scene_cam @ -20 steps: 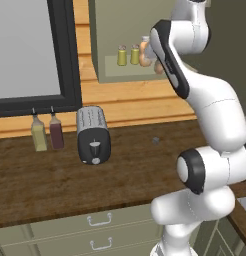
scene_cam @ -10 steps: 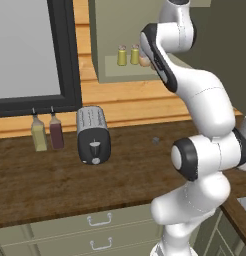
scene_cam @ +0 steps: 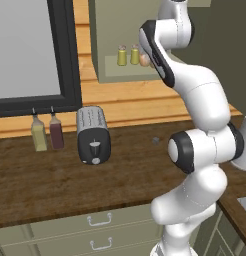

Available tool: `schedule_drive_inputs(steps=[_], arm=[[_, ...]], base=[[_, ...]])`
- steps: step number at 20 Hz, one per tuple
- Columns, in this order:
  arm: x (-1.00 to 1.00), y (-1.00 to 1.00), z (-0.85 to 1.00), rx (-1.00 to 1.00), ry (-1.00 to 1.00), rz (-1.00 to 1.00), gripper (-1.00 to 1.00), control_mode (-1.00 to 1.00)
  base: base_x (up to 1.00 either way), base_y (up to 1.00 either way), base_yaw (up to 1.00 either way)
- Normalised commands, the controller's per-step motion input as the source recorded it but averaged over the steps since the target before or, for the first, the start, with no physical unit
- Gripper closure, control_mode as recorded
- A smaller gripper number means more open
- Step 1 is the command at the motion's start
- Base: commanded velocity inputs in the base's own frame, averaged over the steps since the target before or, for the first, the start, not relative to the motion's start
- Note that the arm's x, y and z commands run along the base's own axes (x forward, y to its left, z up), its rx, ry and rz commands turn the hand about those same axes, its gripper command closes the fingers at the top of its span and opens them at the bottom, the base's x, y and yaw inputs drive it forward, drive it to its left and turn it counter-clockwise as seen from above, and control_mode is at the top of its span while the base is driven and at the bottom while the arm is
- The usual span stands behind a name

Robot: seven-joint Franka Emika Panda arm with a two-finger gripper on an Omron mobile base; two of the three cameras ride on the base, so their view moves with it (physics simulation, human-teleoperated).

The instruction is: Put the shaker and condiment bottle from the counter next to their counterparts in the cabinet.

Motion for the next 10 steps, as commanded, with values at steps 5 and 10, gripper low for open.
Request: schedule_drive_inputs(steps=[5,10], arm=[[0.01,-0.25,-0.09,0.04,0.00,-0.04,-1.00,-1.00],[0.07,-0.26,-0.03,0.03,0.00,-0.04,-1.00,-1.00]], base=[[0.00,0.00,0.00],[0.00,0.00,0.00]])
